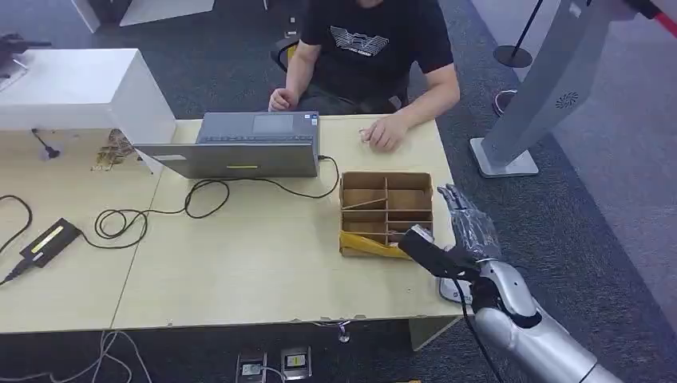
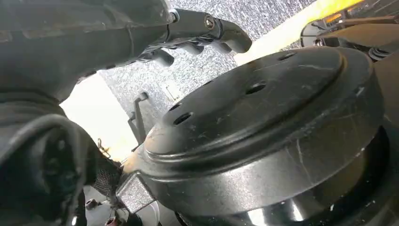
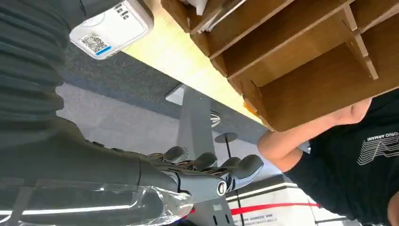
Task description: Pass the card to the sensor for recognition and then transmit it.
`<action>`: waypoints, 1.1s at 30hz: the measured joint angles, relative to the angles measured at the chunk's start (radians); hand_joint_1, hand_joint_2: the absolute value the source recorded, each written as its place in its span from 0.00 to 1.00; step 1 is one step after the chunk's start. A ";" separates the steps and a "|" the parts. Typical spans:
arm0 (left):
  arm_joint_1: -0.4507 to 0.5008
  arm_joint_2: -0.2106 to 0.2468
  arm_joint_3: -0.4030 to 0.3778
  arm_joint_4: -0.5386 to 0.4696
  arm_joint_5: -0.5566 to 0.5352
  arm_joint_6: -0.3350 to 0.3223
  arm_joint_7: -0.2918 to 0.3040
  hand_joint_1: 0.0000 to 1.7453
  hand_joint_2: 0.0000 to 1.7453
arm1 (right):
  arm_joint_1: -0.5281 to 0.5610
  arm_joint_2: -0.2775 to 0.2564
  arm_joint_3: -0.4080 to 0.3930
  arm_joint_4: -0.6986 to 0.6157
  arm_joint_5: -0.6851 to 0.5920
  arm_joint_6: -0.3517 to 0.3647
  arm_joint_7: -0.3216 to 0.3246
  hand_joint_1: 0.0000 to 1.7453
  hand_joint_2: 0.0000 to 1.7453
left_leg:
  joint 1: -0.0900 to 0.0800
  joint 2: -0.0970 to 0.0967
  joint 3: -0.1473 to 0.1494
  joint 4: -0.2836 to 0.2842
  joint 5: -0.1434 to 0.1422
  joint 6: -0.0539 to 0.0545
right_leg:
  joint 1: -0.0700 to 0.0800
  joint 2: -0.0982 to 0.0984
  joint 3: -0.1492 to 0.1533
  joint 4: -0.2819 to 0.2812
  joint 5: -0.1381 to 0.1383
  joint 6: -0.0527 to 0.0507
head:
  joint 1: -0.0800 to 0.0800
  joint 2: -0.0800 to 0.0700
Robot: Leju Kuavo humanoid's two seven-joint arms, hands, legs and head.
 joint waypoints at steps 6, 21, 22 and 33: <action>0.000 0.000 0.000 0.000 0.000 0.000 -0.018 0.00 0.00 | 0.000 0.003 0.009 0.012 -0.009 -0.027 -0.021 0.00 1.00 | 0.000 0.000 0.000 0.000 0.000 0.000 | 0.000 0.000 0.000 0.000 0.000 0.000 | 0.000 0.000; 0.000 0.010 0.000 0.000 0.000 0.000 -0.027 0.00 0.00 | 0.002 0.018 0.024 0.041 0.007 -0.123 -0.102 0.00 1.00 | 0.000 0.000 0.000 0.000 0.000 0.000 | 0.000 0.000 0.000 0.000 0.000 0.000 | 0.000 0.000; 0.000 0.010 0.000 0.000 0.000 0.000 -0.027 0.00 0.00 | 0.002 0.019 0.024 0.044 0.008 -0.124 -0.106 0.00 1.00 | 0.000 0.000 0.000 0.000 0.000 0.000 | 0.000 0.000 0.000 0.000 0.000 0.000 | 0.000 0.000; 0.000 0.015 0.000 0.000 -0.003 0.000 -0.035 0.00 0.00 | 0.003 0.040 0.041 0.075 0.013 -0.136 -0.134 0.00 1.00 | 0.000 0.000 0.000 0.000 0.000 0.000 | 0.000 0.000 0.000 0.000 0.000 0.000 | 0.000 0.000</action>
